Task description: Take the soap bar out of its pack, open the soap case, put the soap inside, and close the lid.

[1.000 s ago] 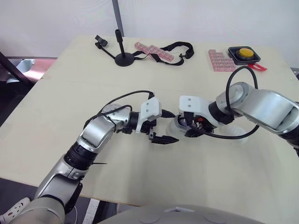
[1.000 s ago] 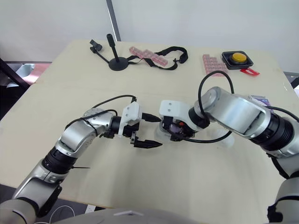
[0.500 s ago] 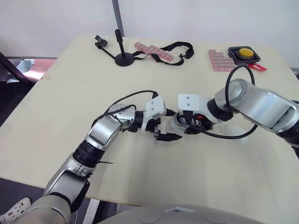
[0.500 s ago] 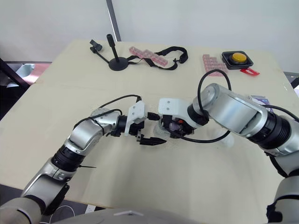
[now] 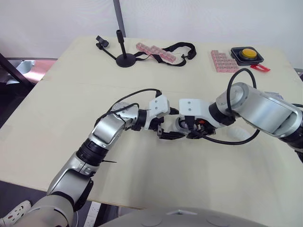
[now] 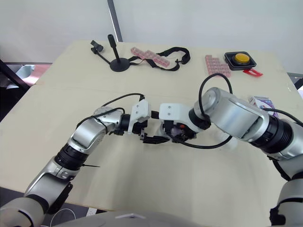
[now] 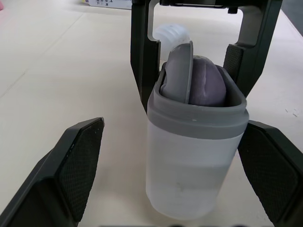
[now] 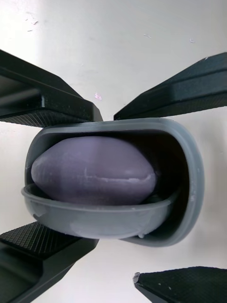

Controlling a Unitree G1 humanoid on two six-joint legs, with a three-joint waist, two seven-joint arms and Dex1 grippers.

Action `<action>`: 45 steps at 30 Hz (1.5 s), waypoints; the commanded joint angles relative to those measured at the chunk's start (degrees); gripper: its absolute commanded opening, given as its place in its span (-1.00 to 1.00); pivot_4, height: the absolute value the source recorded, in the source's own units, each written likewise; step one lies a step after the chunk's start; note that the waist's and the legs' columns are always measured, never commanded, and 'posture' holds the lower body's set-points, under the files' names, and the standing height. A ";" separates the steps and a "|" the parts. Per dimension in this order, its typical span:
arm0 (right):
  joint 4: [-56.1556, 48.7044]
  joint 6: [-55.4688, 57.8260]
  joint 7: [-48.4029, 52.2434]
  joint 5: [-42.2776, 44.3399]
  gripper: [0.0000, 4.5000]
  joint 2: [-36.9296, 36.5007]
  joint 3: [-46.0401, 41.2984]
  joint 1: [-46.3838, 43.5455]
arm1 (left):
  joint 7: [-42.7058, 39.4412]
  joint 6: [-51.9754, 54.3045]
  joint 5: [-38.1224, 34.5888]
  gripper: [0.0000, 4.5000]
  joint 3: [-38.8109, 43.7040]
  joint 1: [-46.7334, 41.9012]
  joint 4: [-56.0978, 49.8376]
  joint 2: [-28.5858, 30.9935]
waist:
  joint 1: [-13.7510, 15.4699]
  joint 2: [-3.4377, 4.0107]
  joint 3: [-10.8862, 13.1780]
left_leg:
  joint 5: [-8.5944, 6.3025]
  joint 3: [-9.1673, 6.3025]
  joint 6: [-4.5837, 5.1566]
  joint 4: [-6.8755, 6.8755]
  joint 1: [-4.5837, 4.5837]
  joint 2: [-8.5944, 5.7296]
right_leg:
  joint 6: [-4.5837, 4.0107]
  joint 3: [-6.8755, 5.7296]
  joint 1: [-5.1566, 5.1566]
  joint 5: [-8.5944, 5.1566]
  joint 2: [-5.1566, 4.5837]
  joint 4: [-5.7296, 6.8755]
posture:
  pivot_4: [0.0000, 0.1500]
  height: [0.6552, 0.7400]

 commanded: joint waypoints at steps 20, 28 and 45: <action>-1.04 0.45 0.50 -0.79 -0.08 0.51 -1.68 -0.83 | -2.51 -1.85 0.32 0.34 -0.21 -0.99 -0.23 -0.75 | 0.00 0.00 0.00 | 0.00 0.00 0.00 0.02 0.00 0.00 | 0.00 0.05 -0.02 0.00 0.00 0.04 | 1.00 0.28; -1.36 0.66 0.51 -0.88 -0.08 0.88 -1.95 -0.79 | -3.50 -2.45 1.01 -0.15 -0.60 -1.58 0.67 -0.68 | -0.02 0.00 0.00 | 0.00 0.01 0.00 0.03 -0.01 0.00 | 0.00 0.08 -0.03 0.00 0.01 0.05 | 1.00 0.28; -1.19 -0.80 0.48 -1.72 -0.08 0.53 -1.70 0.00 | -4.68 -3.13 1.23 -0.15 -0.54 -1.52 1.04 -0.02 | -0.03 0.00 0.00 | 0.00 0.01 0.00 0.03 0.00 0.00 | -0.01 0.09 -0.04 0.00 0.00 0.07 | 1.00 0.28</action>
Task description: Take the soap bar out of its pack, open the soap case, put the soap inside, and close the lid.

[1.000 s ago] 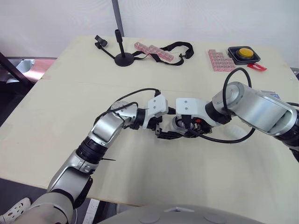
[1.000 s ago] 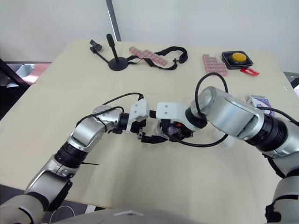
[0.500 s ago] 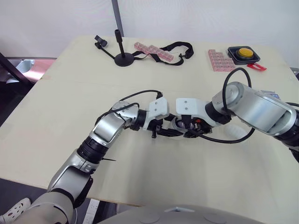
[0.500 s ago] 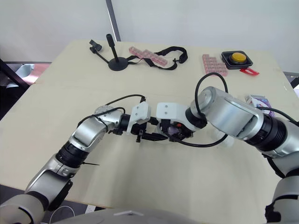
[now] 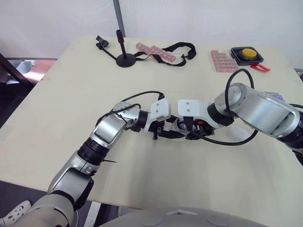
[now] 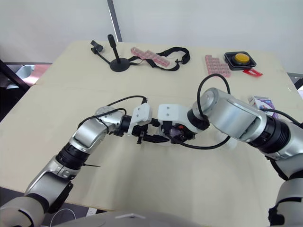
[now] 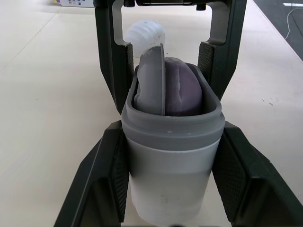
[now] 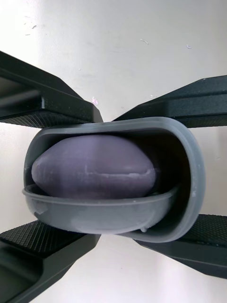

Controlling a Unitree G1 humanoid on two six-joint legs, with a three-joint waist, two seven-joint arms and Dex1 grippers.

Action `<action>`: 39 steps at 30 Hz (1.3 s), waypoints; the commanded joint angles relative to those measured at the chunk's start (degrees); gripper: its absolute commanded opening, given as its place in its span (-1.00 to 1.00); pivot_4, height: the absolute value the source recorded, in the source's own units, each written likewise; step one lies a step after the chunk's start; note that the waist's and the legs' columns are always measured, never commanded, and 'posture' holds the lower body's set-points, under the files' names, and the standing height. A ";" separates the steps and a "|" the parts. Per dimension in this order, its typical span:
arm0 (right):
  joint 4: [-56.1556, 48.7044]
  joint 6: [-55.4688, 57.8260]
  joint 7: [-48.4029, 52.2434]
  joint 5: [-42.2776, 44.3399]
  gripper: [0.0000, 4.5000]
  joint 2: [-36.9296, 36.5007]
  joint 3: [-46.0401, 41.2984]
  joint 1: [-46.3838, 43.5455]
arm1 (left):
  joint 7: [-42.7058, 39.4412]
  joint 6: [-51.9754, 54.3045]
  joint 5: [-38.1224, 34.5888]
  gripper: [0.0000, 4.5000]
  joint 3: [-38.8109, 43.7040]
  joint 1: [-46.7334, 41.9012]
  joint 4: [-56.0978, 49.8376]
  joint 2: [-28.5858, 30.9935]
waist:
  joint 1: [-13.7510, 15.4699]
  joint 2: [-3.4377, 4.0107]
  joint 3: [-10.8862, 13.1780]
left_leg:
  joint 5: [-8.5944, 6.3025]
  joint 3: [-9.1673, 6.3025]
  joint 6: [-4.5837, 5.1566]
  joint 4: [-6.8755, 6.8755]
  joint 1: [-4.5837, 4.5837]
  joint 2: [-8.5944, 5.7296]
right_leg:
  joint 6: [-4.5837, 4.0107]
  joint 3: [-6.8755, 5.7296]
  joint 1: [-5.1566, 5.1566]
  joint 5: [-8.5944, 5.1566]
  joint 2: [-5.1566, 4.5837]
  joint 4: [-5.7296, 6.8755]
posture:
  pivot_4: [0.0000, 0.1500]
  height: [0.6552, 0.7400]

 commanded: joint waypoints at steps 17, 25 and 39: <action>-0.85 -1.19 0.08 -0.85 -0.08 0.06 -2.42 0.84 | 0.74 -2.89 1.68 -0.15 0.53 -0.67 0.60 -0.44 | 0.00 0.00 0.00 | 0.00 0.00 0.00 0.01 0.00 0.00 | 0.00 0.01 0.00 0.00 0.00 0.01 | 1.00 0.28; 0.16 -0.71 0.41 0.44 0.77 0.57 -5.56 2.02 | 0.93 -4.32 1.99 -0.15 0.58 0.21 0.93 -0.12 | 0.02 0.00 0.00 | 0.00 0.00 0.00 0.01 0.00 0.00 | 0.00 0.03 -0.01 0.00 -0.02 0.02 | 1.00 0.28; 2.35 -22.43 4.08 8.18 0.99 -4.22 -38.96 36.85 | -0.78 -13.37 -6.47 -0.15 8.14 10.31 -4.63 0.17 | 0.95 -0.01 -0.02 | -0.07 0.00 0.05 0.24 -0.27 0.06 | 0.01 0.03 0.00 0.00 -0.07 -0.08 | 1.00 0.28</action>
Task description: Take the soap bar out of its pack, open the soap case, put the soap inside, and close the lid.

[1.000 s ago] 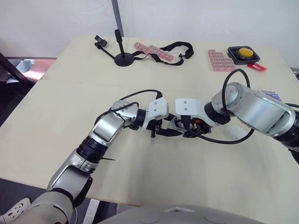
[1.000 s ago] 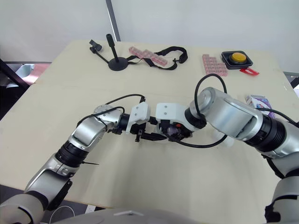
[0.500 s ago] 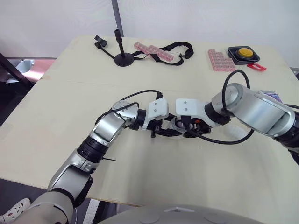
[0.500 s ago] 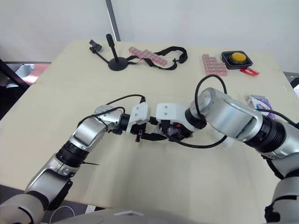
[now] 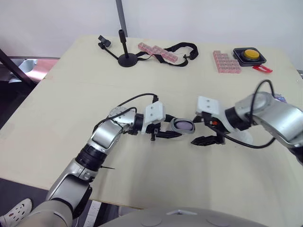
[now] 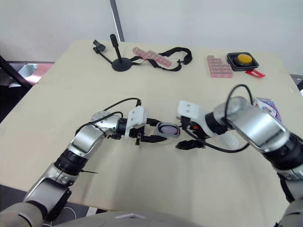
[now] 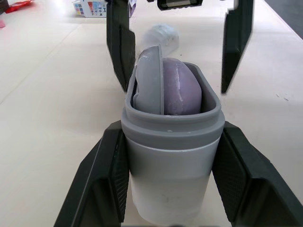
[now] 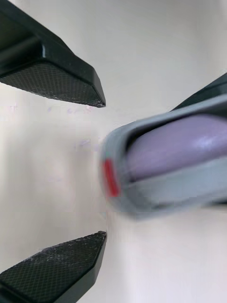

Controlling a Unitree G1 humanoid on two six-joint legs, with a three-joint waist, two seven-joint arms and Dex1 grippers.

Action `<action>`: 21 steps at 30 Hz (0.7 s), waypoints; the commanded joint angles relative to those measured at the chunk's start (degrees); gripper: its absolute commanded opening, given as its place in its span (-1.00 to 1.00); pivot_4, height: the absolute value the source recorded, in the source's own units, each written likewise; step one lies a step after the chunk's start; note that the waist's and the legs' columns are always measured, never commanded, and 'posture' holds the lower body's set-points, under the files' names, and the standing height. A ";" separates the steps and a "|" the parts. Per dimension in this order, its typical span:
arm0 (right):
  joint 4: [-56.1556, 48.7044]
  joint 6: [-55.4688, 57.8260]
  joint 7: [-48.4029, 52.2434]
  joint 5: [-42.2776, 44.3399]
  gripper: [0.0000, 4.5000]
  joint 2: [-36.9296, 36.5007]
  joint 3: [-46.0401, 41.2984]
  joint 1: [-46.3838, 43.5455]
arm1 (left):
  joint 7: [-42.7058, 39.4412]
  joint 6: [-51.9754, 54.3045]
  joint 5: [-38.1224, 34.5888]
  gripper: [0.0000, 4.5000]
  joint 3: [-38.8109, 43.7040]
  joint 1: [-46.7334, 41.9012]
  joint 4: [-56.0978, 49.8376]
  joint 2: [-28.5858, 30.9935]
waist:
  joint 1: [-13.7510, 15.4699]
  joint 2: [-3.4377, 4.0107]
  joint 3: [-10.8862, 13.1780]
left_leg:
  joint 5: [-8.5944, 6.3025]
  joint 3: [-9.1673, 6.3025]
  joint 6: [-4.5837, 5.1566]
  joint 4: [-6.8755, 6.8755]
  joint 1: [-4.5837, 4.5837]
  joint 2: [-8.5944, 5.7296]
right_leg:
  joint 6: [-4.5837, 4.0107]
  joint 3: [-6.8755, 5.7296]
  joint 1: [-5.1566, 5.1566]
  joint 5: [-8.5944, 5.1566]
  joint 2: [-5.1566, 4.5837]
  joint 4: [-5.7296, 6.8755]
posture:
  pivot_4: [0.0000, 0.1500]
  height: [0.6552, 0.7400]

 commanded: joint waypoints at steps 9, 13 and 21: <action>-3.00 -31.56 1.77 2.12 0.99 10.98 -19.75 28.98 | -4.77 -8.60 -6.97 -0.15 6.22 6.58 -2.31 0.57 | -1.24 0.02 -0.01 | -0.03 0.00 0.02 -0.01 -0.02 0.05 | 0.00 -0.05 -0.08 0.00 -0.12 -0.10 | 1.00 0.28; -0.34 -41.12 4.06 -0.65 0.99 13.71 -18.73 34.25 | -6.20 -12.06 -5.54 -0.15 5.50 6.79 0.60 0.39 | -2.15 0.03 -0.02 | -0.04 -0.01 0.03 -0.01 -0.01 0.05 | 0.00 -0.08 -0.11 -0.01 -0.17 -0.18 | 1.00 0.28; 3.48 -50.23 4.78 -0.08 0.99 17.47 -19.81 39.15 | -8.07 -19.53 -3.30 -0.15 3.99 7.29 7.19 -1.70 | -3.88 0.03 -0.02 | -0.05 -0.02 0.09 0.01 0.01 0.00 | 0.00 -0.13 -0.08 -0.01 -0.23 -0.19 | 1.00 0.28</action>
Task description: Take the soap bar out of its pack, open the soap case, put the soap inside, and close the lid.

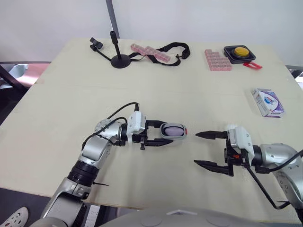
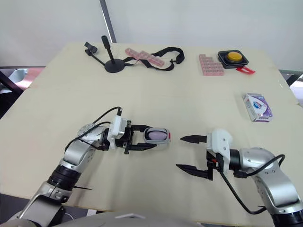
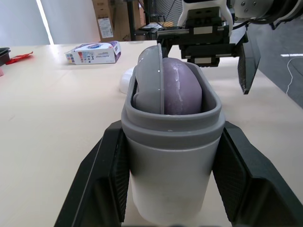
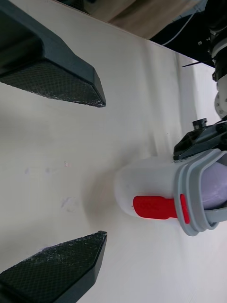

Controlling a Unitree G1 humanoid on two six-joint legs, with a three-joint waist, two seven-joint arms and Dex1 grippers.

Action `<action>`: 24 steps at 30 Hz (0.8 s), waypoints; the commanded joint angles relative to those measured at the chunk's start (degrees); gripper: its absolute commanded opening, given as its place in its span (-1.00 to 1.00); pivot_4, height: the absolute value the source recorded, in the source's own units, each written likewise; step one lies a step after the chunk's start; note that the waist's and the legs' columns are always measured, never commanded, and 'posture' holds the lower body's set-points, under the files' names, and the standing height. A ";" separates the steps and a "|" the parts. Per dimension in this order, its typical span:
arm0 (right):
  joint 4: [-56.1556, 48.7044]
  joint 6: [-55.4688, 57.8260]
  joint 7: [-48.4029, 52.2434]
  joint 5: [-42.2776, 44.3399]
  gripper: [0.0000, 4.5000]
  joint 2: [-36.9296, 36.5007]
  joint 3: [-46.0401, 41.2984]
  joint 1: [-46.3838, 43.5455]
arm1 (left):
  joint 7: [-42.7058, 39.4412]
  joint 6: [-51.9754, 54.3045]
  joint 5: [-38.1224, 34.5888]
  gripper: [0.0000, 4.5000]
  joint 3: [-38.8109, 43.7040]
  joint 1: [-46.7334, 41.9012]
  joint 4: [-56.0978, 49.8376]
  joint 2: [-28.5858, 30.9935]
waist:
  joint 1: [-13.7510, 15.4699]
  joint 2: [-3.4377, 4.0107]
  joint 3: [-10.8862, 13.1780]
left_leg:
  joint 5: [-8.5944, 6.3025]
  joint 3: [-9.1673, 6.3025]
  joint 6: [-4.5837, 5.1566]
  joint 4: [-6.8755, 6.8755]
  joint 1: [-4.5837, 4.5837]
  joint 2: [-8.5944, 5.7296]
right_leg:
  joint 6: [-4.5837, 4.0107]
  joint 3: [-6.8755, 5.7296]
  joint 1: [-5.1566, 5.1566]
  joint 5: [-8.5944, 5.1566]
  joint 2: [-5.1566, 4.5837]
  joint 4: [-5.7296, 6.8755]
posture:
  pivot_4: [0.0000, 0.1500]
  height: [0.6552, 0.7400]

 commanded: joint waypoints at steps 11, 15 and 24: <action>4.92 -4.97 -7.33 5.82 0.99 3.26 -15.38 3.38 | -1.42 -4.61 2.12 -0.15 -1.67 -0.19 3.85 -1.26 | -0.33 0.01 -0.02 | -0.03 -0.04 0.11 0.01 0.05 -0.08 | 0.00 -0.08 0.09 0.00 -0.14 0.00 | 1.00 0.28; 11.65 -5.46 -10.36 7.57 0.99 4.19 -25.43 6.55 | -0.88 -4.40 2.38 -0.15 -1.90 -0.06 3.13 -1.61 | -0.24 0.04 -0.04 | -0.05 -0.04 0.17 0.02 0.03 -0.13 | 0.00 -0.11 0.12 0.00 -0.19 -0.01 | 1.00 0.28; 19.04 -8.46 -9.98 7.56 0.99 7.14 -33.66 16.34 | -0.16 -4.10 2.28 -0.15 -2.05 -0.23 2.75 -1.50 | -0.97 0.35 -0.23 | -0.24 -0.05 0.58 0.02 0.05 -0.17 | 0.00 -0.19 0.17 -0.01 -0.30 -0.11 | 1.00 0.28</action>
